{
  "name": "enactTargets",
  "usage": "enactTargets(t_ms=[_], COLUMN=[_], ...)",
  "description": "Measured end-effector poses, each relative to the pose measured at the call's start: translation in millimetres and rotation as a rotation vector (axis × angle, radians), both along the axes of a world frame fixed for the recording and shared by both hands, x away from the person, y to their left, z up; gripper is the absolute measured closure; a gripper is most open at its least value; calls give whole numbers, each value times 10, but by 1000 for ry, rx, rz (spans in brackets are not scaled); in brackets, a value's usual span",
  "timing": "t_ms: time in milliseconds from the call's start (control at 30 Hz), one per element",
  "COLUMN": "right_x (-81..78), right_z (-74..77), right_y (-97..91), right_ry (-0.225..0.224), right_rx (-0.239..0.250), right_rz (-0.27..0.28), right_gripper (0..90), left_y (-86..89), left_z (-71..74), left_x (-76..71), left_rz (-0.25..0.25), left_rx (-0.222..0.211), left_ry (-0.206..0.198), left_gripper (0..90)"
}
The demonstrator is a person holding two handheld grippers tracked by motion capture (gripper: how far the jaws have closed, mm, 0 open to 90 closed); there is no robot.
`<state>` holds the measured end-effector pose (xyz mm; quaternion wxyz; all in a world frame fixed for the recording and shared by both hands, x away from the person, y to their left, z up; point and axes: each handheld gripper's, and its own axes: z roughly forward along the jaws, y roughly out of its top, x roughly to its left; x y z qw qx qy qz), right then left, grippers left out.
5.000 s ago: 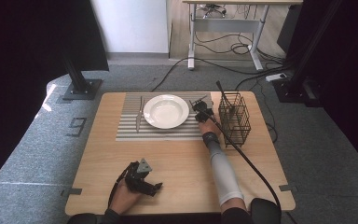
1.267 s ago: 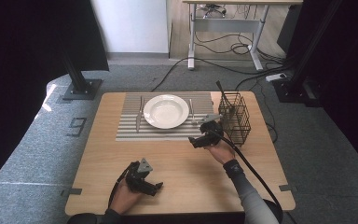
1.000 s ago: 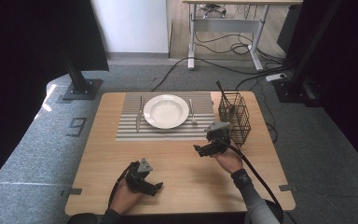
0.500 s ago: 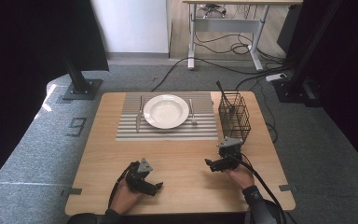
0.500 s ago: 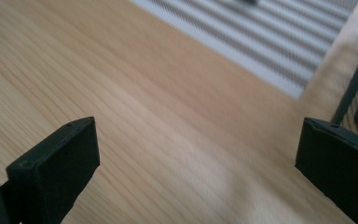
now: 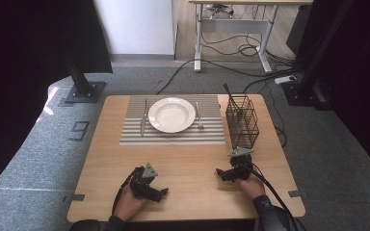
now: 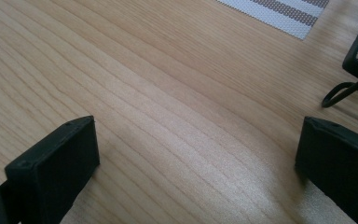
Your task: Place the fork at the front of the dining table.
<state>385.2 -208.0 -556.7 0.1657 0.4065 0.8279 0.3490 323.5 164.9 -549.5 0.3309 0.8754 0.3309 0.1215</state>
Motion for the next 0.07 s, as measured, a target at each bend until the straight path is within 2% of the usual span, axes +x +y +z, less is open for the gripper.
enactTargets(t_ms=[67], right_x=[0], right_z=[0], right_y=[0], right_ry=[0], right_rx=[0], right_rz=[0], right_gripper=[0], left_y=[0], left_z=[0], left_x=[0], left_rz=[0], left_rx=[0], left_ry=[0], left_gripper=[0])
